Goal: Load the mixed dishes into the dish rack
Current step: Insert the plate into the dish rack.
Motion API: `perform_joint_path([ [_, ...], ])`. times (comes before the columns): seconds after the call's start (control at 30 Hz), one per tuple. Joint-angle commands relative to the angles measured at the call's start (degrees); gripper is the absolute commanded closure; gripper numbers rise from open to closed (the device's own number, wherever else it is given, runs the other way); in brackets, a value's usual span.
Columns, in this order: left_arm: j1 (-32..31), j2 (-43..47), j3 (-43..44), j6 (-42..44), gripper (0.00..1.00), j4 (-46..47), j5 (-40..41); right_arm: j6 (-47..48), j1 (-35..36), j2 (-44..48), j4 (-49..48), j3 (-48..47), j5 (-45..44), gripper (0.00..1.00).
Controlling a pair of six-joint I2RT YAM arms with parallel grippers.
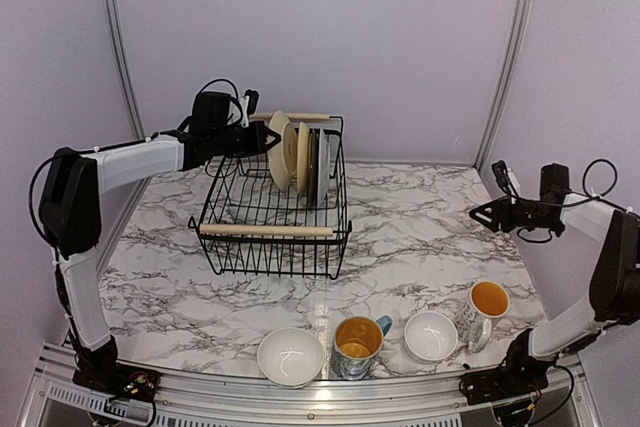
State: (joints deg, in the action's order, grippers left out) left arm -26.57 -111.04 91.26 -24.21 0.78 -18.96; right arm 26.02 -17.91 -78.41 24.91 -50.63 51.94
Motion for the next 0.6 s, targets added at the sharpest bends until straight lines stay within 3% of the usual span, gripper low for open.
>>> perform_joint_path([
  [0.0,0.03,-0.46,4.1,2.61,1.0,9.82,0.51,0.86,-0.19,-0.89,-0.03,-0.31,-0.77,0.46],
  [0.57,-0.24,-5.24,5.47,3.53,1.0,12.69,1.52,1.4,-0.19,-4.53,0.8,-1.09,-1.69,0.46],
])
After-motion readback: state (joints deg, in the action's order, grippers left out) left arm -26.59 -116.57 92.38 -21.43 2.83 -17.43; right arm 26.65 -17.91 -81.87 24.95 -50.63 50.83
